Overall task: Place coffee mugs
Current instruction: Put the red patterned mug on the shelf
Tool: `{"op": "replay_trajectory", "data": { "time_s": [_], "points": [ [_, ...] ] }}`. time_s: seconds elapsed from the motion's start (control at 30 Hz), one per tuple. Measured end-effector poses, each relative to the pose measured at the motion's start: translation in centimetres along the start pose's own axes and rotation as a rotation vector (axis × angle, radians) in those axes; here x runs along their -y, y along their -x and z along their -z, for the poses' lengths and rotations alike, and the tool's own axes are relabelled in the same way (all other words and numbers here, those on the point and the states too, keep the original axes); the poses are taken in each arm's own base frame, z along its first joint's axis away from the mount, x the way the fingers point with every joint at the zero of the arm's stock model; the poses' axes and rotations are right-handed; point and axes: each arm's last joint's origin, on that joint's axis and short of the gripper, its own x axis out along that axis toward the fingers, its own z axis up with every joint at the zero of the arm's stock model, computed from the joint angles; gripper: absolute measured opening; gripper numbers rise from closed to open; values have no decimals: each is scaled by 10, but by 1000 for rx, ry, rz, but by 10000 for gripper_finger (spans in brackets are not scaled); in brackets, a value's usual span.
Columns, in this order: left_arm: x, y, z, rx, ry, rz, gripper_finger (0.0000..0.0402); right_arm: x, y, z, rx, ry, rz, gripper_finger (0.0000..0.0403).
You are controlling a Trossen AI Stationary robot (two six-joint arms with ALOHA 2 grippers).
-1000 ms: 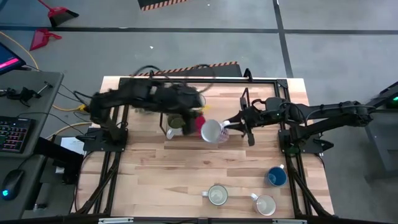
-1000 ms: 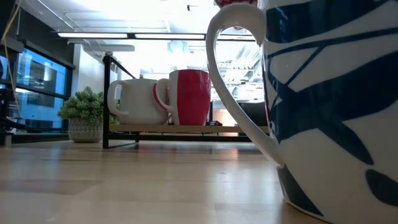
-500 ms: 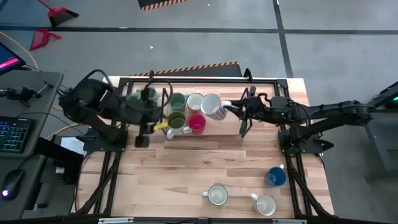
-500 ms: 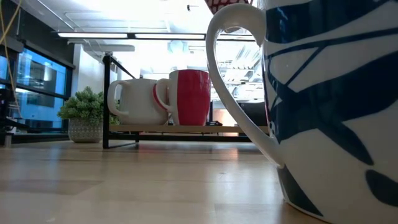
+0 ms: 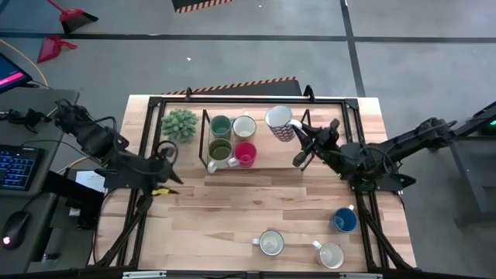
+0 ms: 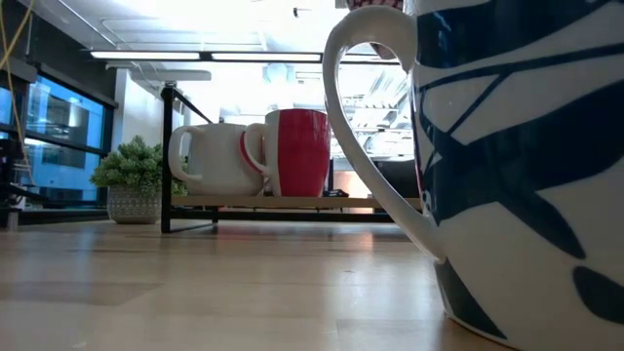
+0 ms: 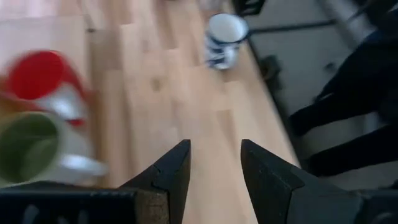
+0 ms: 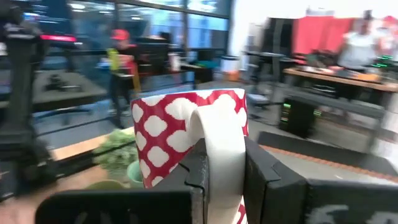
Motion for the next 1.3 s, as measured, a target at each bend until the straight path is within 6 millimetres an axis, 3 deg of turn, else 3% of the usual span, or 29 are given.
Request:
{"op": "replay_trajectory", "data": {
  "time_s": [0.13, 0.27, 0.37, 0.67, 0.87, 1.3],
  "points": [
    [1, -21, 41, 81, 46, 86, 131, -24, 2, 14, -3, -20, 113, 29],
    [3, -38, 63, 152, 61, 148, 131, -50, 2, 35, -11, -36, 245, 29],
    [4, -47, 72, 176, 59, 170, 131, -67, 1, 53, -19, -39, 330, 29],
    [5, -49, 75, 175, 21, 166, 131, -113, -17, 94, -16, -50, 330, 29],
    [6, -56, 83, 153, 4, 173, 131, -125, -22, 113, -17, -46, 332, 29],
    [15, -62, 93, 139, 49, 252, 131, -125, -23, 116, -28, 21, 337, 29]
  ]
}}
